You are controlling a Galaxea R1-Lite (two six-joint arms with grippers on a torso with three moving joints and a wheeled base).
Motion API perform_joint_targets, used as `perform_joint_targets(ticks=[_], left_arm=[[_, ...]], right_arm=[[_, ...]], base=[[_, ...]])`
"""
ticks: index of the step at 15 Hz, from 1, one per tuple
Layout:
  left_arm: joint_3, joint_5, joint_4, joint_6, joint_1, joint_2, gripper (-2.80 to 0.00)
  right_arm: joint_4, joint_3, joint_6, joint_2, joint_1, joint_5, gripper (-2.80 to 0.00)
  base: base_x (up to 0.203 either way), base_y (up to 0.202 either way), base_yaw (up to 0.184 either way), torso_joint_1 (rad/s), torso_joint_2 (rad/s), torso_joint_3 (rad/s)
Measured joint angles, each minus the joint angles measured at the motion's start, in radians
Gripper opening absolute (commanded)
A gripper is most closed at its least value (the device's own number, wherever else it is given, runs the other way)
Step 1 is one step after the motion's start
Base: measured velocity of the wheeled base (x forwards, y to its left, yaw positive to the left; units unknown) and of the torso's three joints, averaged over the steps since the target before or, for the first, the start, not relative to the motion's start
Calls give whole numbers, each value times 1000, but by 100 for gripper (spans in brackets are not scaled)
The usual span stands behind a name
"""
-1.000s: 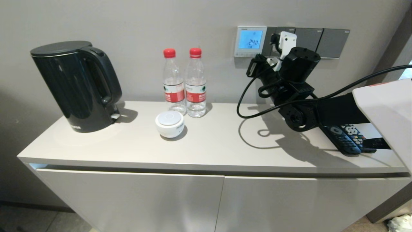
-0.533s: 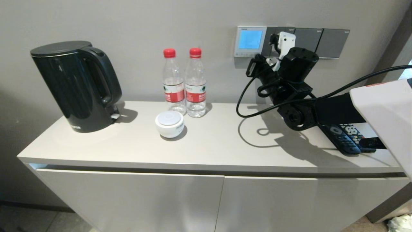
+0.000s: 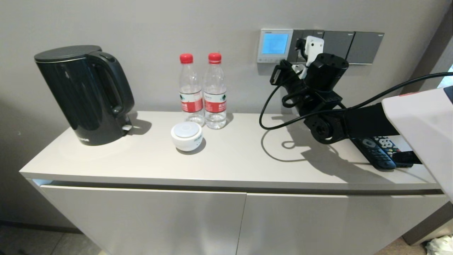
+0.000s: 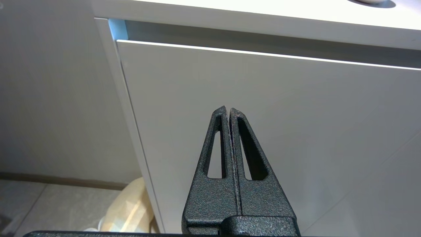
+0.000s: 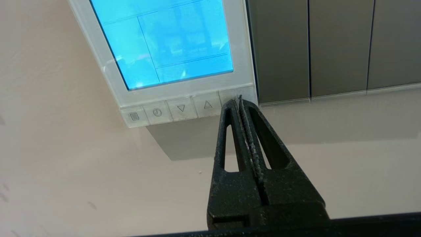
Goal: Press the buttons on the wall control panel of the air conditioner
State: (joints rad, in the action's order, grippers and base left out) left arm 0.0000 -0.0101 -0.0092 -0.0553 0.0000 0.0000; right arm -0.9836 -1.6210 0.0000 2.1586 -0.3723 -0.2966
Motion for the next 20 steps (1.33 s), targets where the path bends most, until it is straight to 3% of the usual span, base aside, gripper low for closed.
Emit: perform_joint_targets(ticks=[5, 12, 16, 20], left_arm=[[0, 0, 0, 0, 0, 0, -280], [0, 0, 0, 0, 0, 0, -280], [0, 0, 0, 0, 0, 0, -280], [0, 0, 0, 0, 0, 0, -280]], right_arm=[[-6, 113, -2, -104, 1, -3, -280], [13, 436, -62, -412, 61, -4, -280], [114, 708, -82, -683, 220, -3, -280], [299, 932, -112, -1014, 403, 4, -280]], base=[[0, 0, 0, 0, 0, 0], [0, 0, 0, 0, 0, 0], [0, 0, 0, 0, 0, 0], [0, 0, 0, 0, 0, 0]])
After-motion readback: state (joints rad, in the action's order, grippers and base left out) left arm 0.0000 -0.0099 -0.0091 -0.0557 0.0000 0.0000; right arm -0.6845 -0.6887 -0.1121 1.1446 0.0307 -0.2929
